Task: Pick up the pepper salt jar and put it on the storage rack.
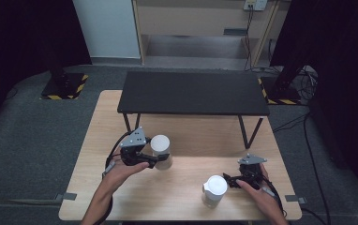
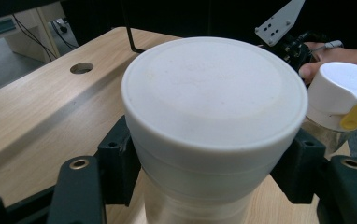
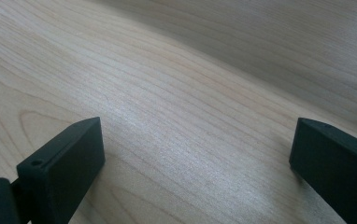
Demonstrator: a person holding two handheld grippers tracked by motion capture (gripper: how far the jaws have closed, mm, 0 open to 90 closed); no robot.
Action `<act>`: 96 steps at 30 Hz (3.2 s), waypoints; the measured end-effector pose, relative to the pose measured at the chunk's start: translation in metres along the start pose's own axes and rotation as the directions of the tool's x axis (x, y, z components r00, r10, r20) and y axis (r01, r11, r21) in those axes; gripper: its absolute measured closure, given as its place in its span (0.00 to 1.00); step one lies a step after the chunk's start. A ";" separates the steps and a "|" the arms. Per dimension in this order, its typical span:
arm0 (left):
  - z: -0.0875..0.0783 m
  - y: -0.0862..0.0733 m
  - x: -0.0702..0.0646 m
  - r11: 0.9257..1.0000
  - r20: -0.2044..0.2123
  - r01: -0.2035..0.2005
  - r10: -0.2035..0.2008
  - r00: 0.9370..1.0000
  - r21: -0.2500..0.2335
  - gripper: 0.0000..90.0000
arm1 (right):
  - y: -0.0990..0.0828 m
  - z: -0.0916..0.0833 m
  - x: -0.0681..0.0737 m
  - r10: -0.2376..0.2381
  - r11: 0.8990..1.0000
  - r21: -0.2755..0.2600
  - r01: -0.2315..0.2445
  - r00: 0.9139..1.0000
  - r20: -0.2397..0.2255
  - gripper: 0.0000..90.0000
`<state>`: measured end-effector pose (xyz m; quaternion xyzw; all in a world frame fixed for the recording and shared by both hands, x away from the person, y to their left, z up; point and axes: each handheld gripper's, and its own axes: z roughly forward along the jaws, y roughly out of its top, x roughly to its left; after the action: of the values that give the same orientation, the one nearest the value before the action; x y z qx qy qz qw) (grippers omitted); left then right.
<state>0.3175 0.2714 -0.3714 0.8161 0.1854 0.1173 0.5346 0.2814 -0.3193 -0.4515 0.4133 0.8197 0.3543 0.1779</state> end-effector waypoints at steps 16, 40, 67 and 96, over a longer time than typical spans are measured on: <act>-0.011 0.023 0.010 0.999 0.028 -0.044 0.044 0.999 -0.004 0.38 | 0.000 0.000 0.000 0.000 1.000 0.000 0.000 1.000 0.000 0.04; -0.023 0.066 0.019 0.997 0.077 -0.079 0.080 0.994 -0.018 0.38 | 0.000 0.000 0.000 0.000 1.000 0.000 0.000 1.000 0.000 0.04; -0.054 0.132 0.046 0.995 0.019 -0.088 0.089 0.996 -0.054 0.38 | 0.000 0.000 0.000 0.000 1.000 0.000 0.000 1.000 0.000 0.04; -0.036 0.156 0.095 0.998 -0.042 -0.049 0.048 0.998 -0.030 0.38 | -0.001 0.000 0.001 0.001 1.000 -0.002 -0.001 1.000 0.003 0.05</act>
<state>0.4170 0.2854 -0.2149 0.8094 0.1747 0.1501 0.5402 0.2805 -0.3190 -0.4517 0.4143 0.8189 0.3546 0.1793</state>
